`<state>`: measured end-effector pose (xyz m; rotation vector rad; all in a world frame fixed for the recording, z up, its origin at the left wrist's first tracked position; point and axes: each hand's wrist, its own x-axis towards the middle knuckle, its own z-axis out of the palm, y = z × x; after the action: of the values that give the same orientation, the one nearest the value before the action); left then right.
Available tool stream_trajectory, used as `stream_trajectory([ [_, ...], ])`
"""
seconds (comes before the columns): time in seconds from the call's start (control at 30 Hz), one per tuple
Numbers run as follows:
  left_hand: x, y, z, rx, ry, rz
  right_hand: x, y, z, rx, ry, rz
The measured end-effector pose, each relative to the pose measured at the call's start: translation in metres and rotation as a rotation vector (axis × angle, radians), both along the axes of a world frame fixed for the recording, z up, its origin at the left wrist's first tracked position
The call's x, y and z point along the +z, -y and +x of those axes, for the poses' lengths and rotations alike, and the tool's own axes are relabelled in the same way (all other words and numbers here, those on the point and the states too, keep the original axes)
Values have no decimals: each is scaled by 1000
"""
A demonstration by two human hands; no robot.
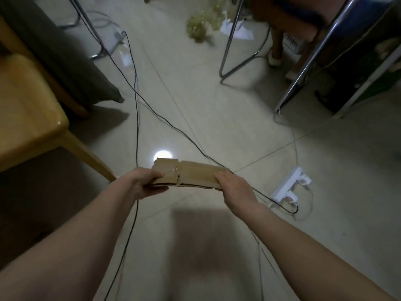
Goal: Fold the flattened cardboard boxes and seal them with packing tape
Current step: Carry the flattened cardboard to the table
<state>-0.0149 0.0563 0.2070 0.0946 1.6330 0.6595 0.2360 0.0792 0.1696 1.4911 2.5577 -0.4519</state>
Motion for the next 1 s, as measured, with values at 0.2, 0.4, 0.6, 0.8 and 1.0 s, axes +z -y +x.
stream_trajectory([
  [0.2, 187, -10, -8, -517, -643, 155, 197, -9, -11, 3, 27, -35],
  [0.4, 401, -1, 8, -972, -740, 457, 419, -16, -9, 56, 46, 40],
  [0.6, 570, 5, 37, -1291, -1339, 576, 594, -17, 13, 67, -49, 147],
  [0.8, 673, 4, 57, -1082, -1626, 788, 699, -27, 40, 133, -207, 359],
  [1.0, 701, -8, 56, -999, -1698, 860, 732, -47, 52, 92, -298, 360],
])
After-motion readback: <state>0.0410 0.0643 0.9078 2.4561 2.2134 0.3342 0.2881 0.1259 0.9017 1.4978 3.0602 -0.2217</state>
